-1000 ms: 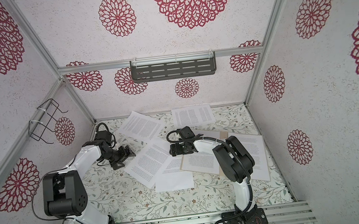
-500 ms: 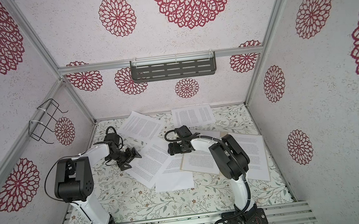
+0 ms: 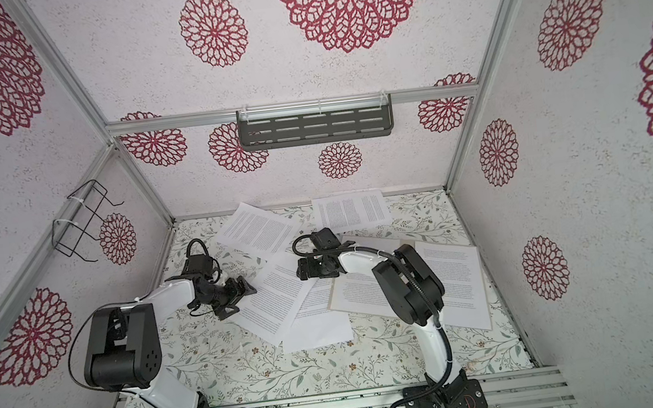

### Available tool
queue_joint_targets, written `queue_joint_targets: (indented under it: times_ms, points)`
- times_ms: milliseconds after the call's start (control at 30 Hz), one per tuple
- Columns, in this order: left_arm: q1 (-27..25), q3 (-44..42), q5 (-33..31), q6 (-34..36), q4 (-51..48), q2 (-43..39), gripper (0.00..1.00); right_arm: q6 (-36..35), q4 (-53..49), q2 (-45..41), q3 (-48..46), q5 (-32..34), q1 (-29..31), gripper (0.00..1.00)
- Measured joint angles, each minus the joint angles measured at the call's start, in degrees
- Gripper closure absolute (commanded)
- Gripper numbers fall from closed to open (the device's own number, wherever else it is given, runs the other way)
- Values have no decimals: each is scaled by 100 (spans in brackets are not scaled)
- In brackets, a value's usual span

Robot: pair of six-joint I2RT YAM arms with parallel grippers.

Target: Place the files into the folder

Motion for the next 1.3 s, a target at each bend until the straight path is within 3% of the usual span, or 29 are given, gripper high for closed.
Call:
queue_joint_targets:
  times_ms: [367,767,933,1300]
  points:
    - [26,-297,46,-413,343,-184,11,826,752,44,-155,-601,369,2]
    - [83,-404,140,-501,476,-181,11,1836,1729,-271,-807,-750,640,3]
    - [114,-518,223,-520,619,-232,10,2269,2090,-304,-935,-474,748,9]
    - [181,-907,686,-868,1178,-466,10,3580,3027,-496,-1729,990,1394,28]
